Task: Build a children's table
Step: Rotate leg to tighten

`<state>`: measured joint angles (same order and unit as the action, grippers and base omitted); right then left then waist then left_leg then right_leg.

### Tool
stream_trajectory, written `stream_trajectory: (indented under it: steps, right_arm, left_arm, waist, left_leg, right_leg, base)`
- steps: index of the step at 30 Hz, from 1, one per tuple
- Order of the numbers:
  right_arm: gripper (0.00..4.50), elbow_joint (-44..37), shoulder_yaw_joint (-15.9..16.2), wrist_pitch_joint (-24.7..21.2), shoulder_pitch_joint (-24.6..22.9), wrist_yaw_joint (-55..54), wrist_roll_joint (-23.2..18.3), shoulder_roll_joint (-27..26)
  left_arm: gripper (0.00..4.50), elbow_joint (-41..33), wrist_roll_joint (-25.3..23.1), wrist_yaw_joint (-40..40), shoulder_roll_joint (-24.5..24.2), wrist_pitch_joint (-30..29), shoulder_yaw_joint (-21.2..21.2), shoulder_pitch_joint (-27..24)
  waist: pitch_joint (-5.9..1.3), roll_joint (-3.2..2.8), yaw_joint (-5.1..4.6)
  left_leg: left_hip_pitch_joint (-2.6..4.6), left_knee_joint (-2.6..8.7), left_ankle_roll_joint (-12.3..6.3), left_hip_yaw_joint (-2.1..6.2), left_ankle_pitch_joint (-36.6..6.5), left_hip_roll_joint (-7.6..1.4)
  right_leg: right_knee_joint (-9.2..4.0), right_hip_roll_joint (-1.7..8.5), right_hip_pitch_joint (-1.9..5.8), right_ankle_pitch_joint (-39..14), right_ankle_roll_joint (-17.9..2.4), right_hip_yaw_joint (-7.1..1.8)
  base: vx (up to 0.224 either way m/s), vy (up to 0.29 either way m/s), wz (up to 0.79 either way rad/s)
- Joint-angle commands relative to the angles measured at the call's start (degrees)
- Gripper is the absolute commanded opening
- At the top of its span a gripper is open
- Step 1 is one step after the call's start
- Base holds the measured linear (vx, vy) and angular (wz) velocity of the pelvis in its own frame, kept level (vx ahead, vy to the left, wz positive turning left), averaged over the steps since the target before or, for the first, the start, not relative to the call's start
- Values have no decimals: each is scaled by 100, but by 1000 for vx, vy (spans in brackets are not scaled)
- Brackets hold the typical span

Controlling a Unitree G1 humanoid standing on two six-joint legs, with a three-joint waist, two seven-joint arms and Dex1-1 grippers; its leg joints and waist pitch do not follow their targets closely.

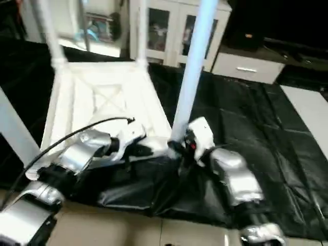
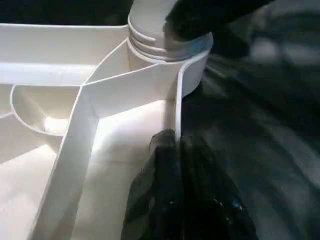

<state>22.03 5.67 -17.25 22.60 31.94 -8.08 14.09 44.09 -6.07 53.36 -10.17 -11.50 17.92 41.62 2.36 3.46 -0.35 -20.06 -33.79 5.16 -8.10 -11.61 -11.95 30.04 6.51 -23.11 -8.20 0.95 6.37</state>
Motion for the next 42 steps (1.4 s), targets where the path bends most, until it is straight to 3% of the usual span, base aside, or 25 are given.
stream_trajectory:
  steps: [1, 4, 5, 6, 7, 8, 9, 10, 11, 12, 14, 15, 16, 17, 19, 20, 21, 22, 26, 27, 28, 29, 31, 38, 42]
  right_arm:
    - [200, 259, 301, -124, 82, -558, 273, -386]
    - [199, 854, 263, -51, 438, -1584, 544, -947]
    - [199, 971, 238, -7, 498, -1728, 572, -1036]
    - [199, 1048, 220, 22, 537, -1823, 590, -1095]
    - [199, 1356, 139, 174, 679, -2166, 634, -1298]
    - [199, 1475, 101, 227, 733, -2250, 617, -1377]
    - [199, 1507, 81, 242, 754, -2254, 589, -1418]
    - [199, 1535, 64, 267, 778, -2250, 563, -1463]
    - [199, 1508, 75, 345, 808, -2184, 559, -1508]
    - [199, 1446, 33, 394, 804, -2114, 498, -1533]
    - [199, 1216, -15, 546, 761, -1899, 407, -1506]
    - [199, 974, -44, 667, 700, -1666, 320, -1439]
    - [234, 956, -45, 672, 695, -1648, 313, -1434]
    - [269, 711, -66, 691, 616, -1499, 254, -1326]
    - [274, 594, -89, 729, 577, -1427, 214, -1266]
    - [274, 386, -110, 699, 510, -1352, 176, -1152]
    - [304, 386, -110, 699, 510, -1352, 176, -1152]
    - [313, -65, -212, 521, 376, -1184, 40, -841]
    - [331, -614, -206, 156, 215, -606, -75, -240]
    - [346, -865, -141, -106, 118, -1, -190, 214]
    - [356, -865, -141, -106, 118, -1, -190, 214]
    - [362, -1057, -12, -121, 2, 603, -242, 624]
    - [377, -1412, 198, 41, -270, 1731, -329, 1359]
    - [444, -1707, 383, 97, -619, 2894, -504, 2123]
    - [444, -1825, 573, -110, -685, 3649, -805, 2418]
  left_arm:
    - [0, 171, -40, -827, 332, -68, -128, 297]
    - [0, 547, -182, -1570, 544, -29, -178, 498]
    - [0, 602, -210, -1664, 563, -1, -173, 522]
    - [0, 638, -229, -1725, 576, 18, -170, 538]
    - [0, 764, -296, -1921, 602, 97, -159, 589]
    - [0, 812, -306, -1963, 614, 115, -162, 610]
    - [0, 825, -303, -1976, 619, 123, -170, 616]
    - [0, 839, -300, -1987, 625, 133, -180, 623]
    - [0, 861, -306, -1985, 636, 157, -196, 633]
    - [0, 858, -309, -1958, 630, 186, -197, 631]
    - [0, 816, -309, -1829, 586, 245, -186, 610]
    - [0, 813, -320, -1737, 535, 335, -161, 601]
    - [0, 811, -321, -1730, 531, 341, -159, 600]
    - [0, 809, -330, -1690, 497, 390, -144, 593]
    - [0, 791, -340, -1586, 446, 474, -114, 574]
    - [0, 738, -336, -1454, 383, 492, -93, 530]
    - [0, 738, -336, -1454, 383, 492, -93, 530]
    - [0, 586, -322, -1014, 234, 587, -1, 420]
    - [0, 294, -265, -318, 6, 618, 151, 247]
    - [0, 109, -239, 192, -172, 758, 297, 119]
    - [0, 109, -239, 192, -172, 758, 297, 119]
    - [0, -66, -219, 640, -345, 820, 445, -1]
    - [0, -383, -80, 1465, -621, 879, 642, -210]
    - [0, -717, 81, 2408, -890, 1253, 911, -377]
    - [0, -1279, 284, 3005, -959, 954, 1038, -480]
  waist:
    - [-225, -84, -79]
    - [-151, -184, -201]
    - [-80, -237, -136]
    - [-75, -290, 38]
    - [-61, -130, 117]
    - [-82, 104, 62]
    - [-147, 208, 131]
    - [-194, 160, 185]
    - [-270, 79, 268]
    - [-302, -27, 271]
    - [-270, 10, 269]
    - [-254, 37, 267]
    - [-265, 34, 272]
    - [-305, 15, 273]
    - [-307, 1, 287]
    - [-309, -43, 279]
    - [-309, -27, 266]
    - [-311, -50, 292]
    - [-336, -67, 303]
    - [-335, -78, 325]
    - [-338, -73, 332]
    - [-322, -124, 348]
    - [-328, -109, 427]
    - [-295, -102, 546]
    - [-291, -113, 563]
  left_leg:
    - [102, 529, 63, 61, -3281, -77]
    - [70, 732, 85, 126, -4028, -227]
    - [-211, 1099, 121, 150, -4602, -437]
    - [-330, 1247, 151, 78, -4819, -496]
    - [-31, 1235, -42, -133, -4664, -435]
    - [199, 755, -15, -150, -4147, -171]
    - [343, -159, -73, -159, -1857, 222]
    - [-1, 52, -128, -47, -1318, 131]
    - [-240, 424, -3, -4, -822, 4]
    - [-145, 478, 97, -2, -717, -56]
    - [-96, 506, 76, -87, -1172, -48]
    - [-56, 503, 38, -110, -1637, -31]
    - [-42, 497, 14, -112, -1719, -24]
    - [-78, 500, -23, -107, -1585, -38]
    - [-108, 512, -105, -117, -1314, -59]
    - [-134, 521, -93, -106, -1271, -58]
    - [-156, 522, -91, -105, -1244, -51]
    - [-110, 515, -119, -106, -1156, -66]
    - [-95, 470, -248, -131, -802, -84]
    - [-75, 443, -360, -152, -621, -76]
    - [-81, 435, -398, -156, -561, -84]
    - [-73, 437, -418, -166, -544, -87]
    - [-27, 419, -447, -192, -660, -126]
    - [48, 461, -206, -238, -1104, -159]
    - [55, 458, -212, -250, -1178, -164]
  right_leg:
    - [-558, 161, 195, -3660, -297, 109]
    - [-463, 91, 361, -3140, -283, 291]
    - [194, 38, 666, -2397, -361, 197]
    - [671, 26, 757, -1663, -478, 53]
    - [682, 1, 441, -1469, -431, -200]
    - [142, 89, 134, -3022, -225, -337]
    - [-660, 566, -195, -6262, 178, -370]
    - [-475, 675, 187, -5981, 130, -445]
    - [-219, 403, 350, -4501, 56, -320]
    - [-85, 265, 266, -2933, -292, -288]
    - [-51, 151, 215, -2116, -714, -311]
    - [-91, 144, 181, -2569, -754, -311]
    - [-107, 148, 177, -2691, -745, -318]
    - [-83, 160, 211, -2525, -778, -339]
    - [-33, 140, 241, -1875, -904, -345]
    - [-13, 145, 270, -1792, -936, -345]
    - [-17, 141, 287, -1754, -931, -340]
    - [-18, 145, 295, -1574, -984, -348]
    - [62, 131, 326, -869, -1249, -369]
    - [95, 116, 329, -495, -1438, -372]
    - [109, 116, 348, -392, -1472, -378]
    - [114, 133, 332, -350, -1537, -389]
    - [117, 142, 348, -339, -1575, -402]
    - [76, 130, 297, -948, -1507, -413]
    - [93, 119, 276, -995, -1525, -456]
  base:
    - [0, 0, 0]
    - [-25, 7, -1]
    - [-74, 20, -2]
    - [-68, -17, 12]
    - [50, -107, 20]
    - [50, -107, 20]
    - [8, -127, 1]
    - [28, -45, -31]
    - [28, -45, -31]
    - [102, -9, -27]
    - [0, 0, 0]
    - [0, 0, 0]
    - [0, 0, 0]
    - [0, 0, 0]
    - [0, 0, 0]
    - [0, 0, 0]
    - [0, 0, 0]
    - [0, 0, 0]
    - [0, 0, 0]
    - [0, 0, 0]
    - [0, 0, 0]
    - [0, 0, 0]
    - [0, 0, 0]
    - [0, 0, 0]
    - [0, 0, 0]
